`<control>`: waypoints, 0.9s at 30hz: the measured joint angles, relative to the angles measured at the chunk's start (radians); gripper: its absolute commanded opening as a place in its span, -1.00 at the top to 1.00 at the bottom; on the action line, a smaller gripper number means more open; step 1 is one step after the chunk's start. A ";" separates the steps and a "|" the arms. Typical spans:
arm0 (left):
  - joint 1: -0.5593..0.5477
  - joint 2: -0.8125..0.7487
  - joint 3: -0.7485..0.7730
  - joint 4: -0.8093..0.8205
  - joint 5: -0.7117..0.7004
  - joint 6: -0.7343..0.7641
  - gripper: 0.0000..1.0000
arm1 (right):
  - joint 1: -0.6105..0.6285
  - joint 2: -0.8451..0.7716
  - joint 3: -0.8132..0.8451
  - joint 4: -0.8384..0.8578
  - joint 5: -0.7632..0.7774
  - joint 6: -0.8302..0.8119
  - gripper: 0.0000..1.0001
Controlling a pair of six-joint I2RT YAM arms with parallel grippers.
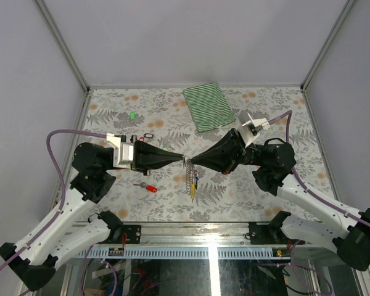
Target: Put the keys on the keyring
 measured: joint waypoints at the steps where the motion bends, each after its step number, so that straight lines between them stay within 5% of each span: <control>1: 0.000 0.003 0.000 0.000 0.005 0.000 1.00 | 0.000 0.000 0.000 0.000 0.000 0.001 1.00; 27: -0.001 0.018 0.003 0.000 0.026 0.000 1.00 | 0.000 0.010 0.000 -0.048 0.023 -0.010 1.00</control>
